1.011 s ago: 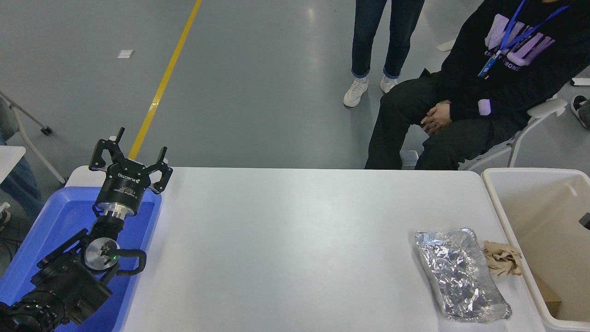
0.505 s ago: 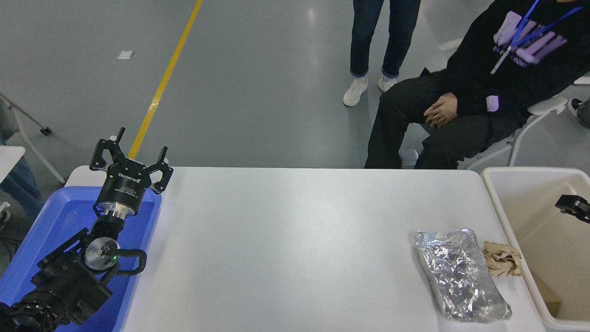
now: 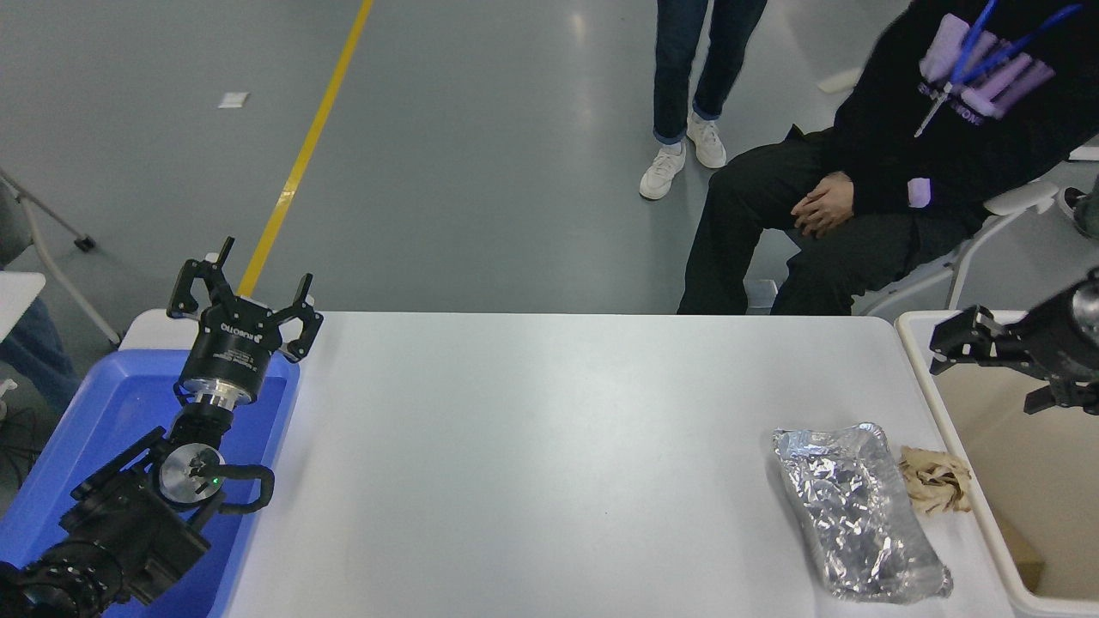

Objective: Pick up paper cup place in dustbin

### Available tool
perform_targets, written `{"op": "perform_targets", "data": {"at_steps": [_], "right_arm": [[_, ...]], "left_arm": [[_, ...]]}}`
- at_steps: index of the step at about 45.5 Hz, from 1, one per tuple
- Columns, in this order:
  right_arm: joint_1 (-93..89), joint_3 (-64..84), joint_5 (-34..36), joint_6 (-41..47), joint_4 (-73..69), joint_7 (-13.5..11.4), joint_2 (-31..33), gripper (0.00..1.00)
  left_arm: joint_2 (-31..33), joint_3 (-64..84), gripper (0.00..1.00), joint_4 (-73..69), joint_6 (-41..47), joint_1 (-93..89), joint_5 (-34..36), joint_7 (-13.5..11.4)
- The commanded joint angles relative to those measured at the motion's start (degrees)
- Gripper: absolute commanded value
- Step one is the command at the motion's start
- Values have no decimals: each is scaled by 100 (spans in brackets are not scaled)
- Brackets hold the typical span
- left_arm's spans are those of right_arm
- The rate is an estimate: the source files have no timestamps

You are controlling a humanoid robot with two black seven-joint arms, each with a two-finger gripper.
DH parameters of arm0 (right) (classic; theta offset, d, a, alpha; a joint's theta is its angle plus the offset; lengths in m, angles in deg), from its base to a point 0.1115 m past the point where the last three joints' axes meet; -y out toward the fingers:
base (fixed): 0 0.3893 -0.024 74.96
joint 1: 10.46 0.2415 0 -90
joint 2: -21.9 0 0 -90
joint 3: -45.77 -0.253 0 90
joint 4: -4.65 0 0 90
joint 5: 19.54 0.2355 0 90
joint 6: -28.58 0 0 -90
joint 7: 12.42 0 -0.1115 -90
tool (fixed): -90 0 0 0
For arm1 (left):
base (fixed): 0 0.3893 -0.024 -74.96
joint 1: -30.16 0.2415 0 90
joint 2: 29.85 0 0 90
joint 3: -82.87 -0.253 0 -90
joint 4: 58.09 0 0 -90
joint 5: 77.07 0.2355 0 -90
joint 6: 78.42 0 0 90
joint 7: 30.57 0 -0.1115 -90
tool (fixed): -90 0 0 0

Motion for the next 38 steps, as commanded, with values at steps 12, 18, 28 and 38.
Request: {"op": "perform_targets", "data": {"at_steps": [12, 18, 28, 38], "right_arm": [[1336, -225, 54, 501, -475, 1, -1029, 100], [1398, -295, 54, 501, -475, 1, -1020, 100], [1363, -410, 54, 501, -475, 1, -1047, 100], [1415, -374, 54, 501, -475, 1, -1020, 100]], "left_arm": [[-3, 0, 98, 2, -1, 0, 7, 0], [-3, 0, 98, 2, -1, 0, 7, 0], [-3, 0, 98, 2, -10, 0, 7, 0], [6, 0, 98, 2, -10, 0, 7, 0]]}}
